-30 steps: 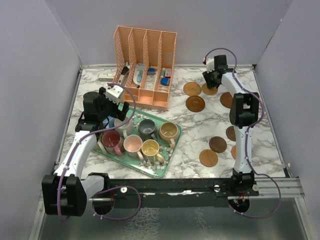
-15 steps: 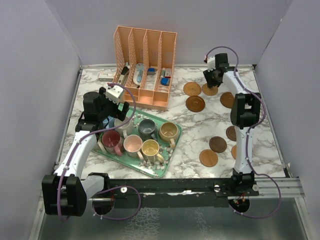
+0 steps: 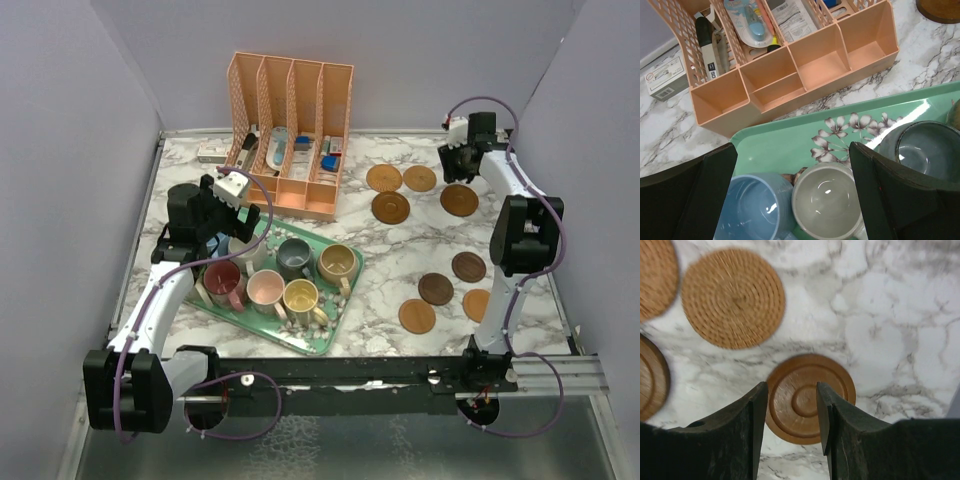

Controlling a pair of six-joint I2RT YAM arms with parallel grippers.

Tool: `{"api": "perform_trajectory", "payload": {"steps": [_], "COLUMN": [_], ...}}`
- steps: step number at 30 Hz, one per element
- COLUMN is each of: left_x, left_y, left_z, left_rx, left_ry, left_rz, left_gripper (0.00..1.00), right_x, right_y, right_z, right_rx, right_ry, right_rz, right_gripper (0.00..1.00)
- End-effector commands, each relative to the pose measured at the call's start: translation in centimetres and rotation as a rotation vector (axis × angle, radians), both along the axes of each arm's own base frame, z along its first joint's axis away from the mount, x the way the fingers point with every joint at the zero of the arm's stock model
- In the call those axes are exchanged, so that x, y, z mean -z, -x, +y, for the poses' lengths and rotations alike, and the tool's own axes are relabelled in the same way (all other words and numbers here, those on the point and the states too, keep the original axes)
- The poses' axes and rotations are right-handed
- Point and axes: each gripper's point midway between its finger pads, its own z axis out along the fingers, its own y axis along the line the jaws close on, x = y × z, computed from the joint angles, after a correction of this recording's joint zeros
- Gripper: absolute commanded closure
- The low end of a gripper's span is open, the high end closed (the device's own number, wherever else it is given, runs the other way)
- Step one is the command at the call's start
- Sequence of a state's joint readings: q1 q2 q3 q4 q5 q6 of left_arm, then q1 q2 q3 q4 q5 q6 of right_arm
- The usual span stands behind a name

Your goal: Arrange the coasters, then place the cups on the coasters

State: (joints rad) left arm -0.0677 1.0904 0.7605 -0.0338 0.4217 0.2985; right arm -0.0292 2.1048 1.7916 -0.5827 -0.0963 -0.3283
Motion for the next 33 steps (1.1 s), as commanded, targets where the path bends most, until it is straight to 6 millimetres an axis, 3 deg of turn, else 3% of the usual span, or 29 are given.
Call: {"api": "perform_trajectory", "payload": {"steps": [1,7,13,24,33], "left_x": [-0.2,-0.4,-0.5,-0.3,-0.3], "left_y": [0.5,0.6,0.6,0.6,0.7], "left_z": [-0.8,-0.8,-0.8,-0.8,-0.8], "left_rx": [0.042,0.044,0.043,0.046,0.048], "left_ry": [0.009,0.010,0.010,0.008,0.008], "left_rz": [-0.010,-0.015,-0.018,-0.015,-0.016], "left_gripper": [0.01,0.01,0.01,0.01,0.01], "right_x": [1.4,4.2,5.7,8.2,9.0], "right_y": [2.3,3.8,4.3,6.1,7.3], "right_z": [-2.8,-4.8,-5.6,-4.4,-1.6], "right_rx": [0.012,0.039,0.048,-0.001,-0.068], "right_ry": [0.008,0.045,0.070,0.024,-0.094], "right_rz": [0.029,0.085,0.113,0.187,0.234], "right_gripper": [0.55,0.56,0.56,0.55,0.55]}}
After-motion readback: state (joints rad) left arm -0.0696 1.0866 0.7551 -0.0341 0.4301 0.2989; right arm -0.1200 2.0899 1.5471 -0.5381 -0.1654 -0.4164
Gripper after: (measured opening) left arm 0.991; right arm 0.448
